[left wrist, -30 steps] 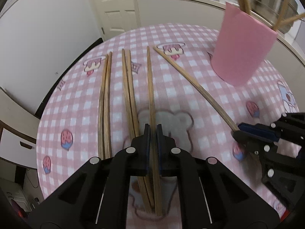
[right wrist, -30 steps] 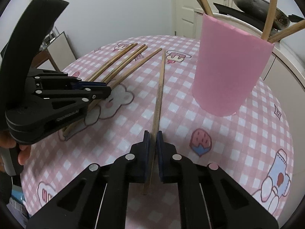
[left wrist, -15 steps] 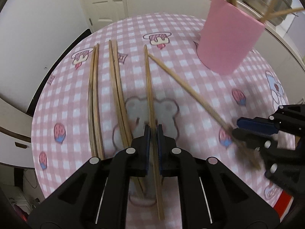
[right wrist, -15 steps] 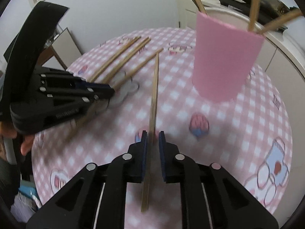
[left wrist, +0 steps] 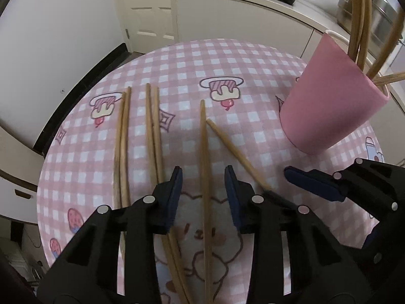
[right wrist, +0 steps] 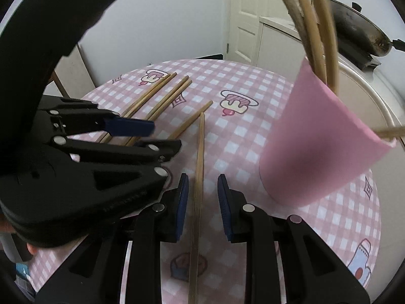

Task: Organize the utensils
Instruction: 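Close the left tool on one chopstick while the right tool closes on another, then lift both held chopsticks and carry them over the pink cup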

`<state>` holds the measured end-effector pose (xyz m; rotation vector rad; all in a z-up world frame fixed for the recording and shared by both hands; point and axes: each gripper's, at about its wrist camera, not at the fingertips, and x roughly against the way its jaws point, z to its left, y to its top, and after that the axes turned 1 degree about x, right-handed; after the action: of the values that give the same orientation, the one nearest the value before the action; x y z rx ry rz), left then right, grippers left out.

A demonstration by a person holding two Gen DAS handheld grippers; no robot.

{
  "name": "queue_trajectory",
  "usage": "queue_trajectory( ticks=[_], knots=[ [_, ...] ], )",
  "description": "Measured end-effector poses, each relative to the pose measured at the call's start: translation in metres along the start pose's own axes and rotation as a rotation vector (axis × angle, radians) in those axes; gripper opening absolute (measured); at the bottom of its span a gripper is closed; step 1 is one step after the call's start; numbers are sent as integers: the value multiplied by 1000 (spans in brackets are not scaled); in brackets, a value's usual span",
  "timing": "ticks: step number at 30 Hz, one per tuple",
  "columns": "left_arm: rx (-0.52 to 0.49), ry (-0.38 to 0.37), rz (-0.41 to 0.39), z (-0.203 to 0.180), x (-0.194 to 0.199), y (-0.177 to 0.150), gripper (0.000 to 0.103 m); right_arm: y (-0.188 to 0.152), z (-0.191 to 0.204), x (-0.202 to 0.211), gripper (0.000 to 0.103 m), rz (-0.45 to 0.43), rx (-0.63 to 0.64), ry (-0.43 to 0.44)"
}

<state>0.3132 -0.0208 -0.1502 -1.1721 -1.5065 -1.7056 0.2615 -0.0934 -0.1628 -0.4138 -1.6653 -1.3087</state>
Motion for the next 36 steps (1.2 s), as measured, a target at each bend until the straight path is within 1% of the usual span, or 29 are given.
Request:
queue_trajectory(
  ticks=[4, 6, 8, 10, 11, 13, 14, 15, 17, 18, 21, 23, 25, 27, 28, 32, 36],
  knots=[
    [-23, 20, -21, -5, 0, 5, 34, 5, -1, -5, 22, 9, -2, 8],
    [-26, 12, -10, -8, 1, 9, 34, 6, -3, -7, 22, 12, -8, 20],
    [-34, 18, 13, -8, -6, 10, 34, 5, -4, -10, 22, 27, -9, 17],
    [-16, -9, 32, -5, -13, 6, 31, 5, -4, -17, 22, 44, -8, 19],
    [-1, -19, 22, -3, -14, 5, 30, 5, -4, -19, 22, 39, -8, 21],
    [4, -18, 13, -3, -16, 6, 25, 5, -3, -18, 19, 37, -4, 17],
    [2, -20, 11, -4, -17, 6, 22, 4, -2, -18, 12, 38, 3, 8],
    [-1, -26, 9, -6, -17, 7, 13, 4, -2, -18, 6, 37, 8, 2],
    [-1, -31, 7, -7, -17, 5, 8, 3, -3, -17, 5, 30, 0, 2],
    [11, -47, 8, -6, -17, 7, 6, 2, -4, -16, 5, 23, -2, -3],
    [42, -84, 0, 3, -12, 3, 6, -4, -10, -6, 5, -11, -28, -5],
    [66, -98, -19, 12, -4, -2, 6, -7, -11, 2, 5, -32, -32, 1],
    [78, -116, -39, 19, 7, -5, 6, -11, -13, 12, 5, -50, -42, 29],
    [76, -130, -72, 19, 23, -9, 6, -14, -12, 24, 5, -72, -43, 54],
    [74, -147, -101, 19, 35, -12, 6, -15, -11, 29, 5, -86, -43, 59],
    [77, -193, -185, 20, 76, -23, 6, -18, -8, 62, 5, -177, -43, 97],
    [90, -207, -271, 18, 112, -33, 6, -17, -3, 99, 5, -269, -31, 97]
  ],
)
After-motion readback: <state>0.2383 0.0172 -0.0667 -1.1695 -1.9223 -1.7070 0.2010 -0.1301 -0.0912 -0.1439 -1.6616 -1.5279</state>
